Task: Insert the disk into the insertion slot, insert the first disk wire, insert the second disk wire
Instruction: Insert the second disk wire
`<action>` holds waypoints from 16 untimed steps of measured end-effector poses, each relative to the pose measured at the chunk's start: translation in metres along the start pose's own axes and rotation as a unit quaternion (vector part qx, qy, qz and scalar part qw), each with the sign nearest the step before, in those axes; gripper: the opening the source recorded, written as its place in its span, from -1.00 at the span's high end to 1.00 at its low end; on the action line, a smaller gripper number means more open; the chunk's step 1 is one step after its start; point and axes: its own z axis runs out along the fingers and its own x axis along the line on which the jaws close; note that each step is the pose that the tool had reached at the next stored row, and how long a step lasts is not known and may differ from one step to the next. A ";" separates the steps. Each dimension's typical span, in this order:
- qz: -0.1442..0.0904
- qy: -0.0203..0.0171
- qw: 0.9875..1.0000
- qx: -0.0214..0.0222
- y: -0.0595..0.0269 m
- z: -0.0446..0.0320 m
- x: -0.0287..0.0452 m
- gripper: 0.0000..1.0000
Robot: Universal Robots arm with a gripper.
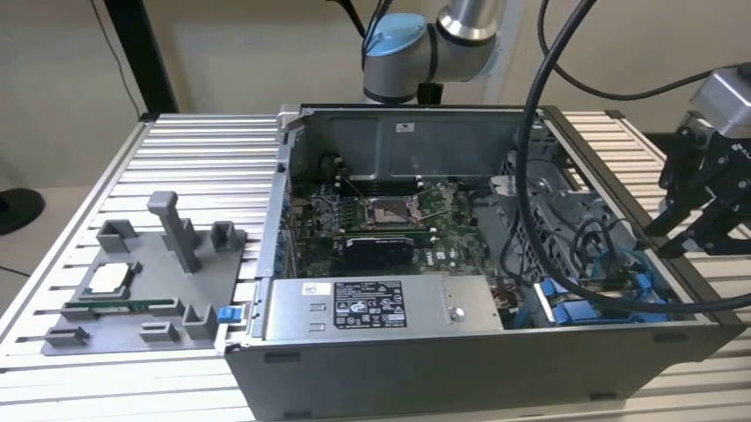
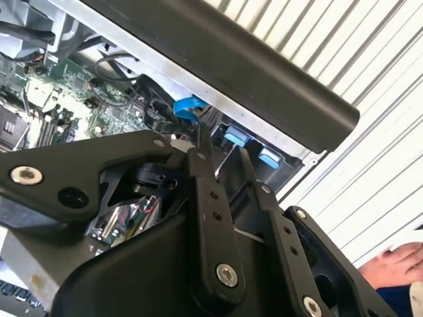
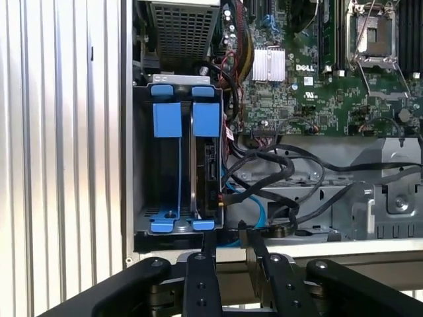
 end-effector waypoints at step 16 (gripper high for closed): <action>0.001 -0.031 0.999 -0.009 -0.0029 0.0082 0.0060 -1.00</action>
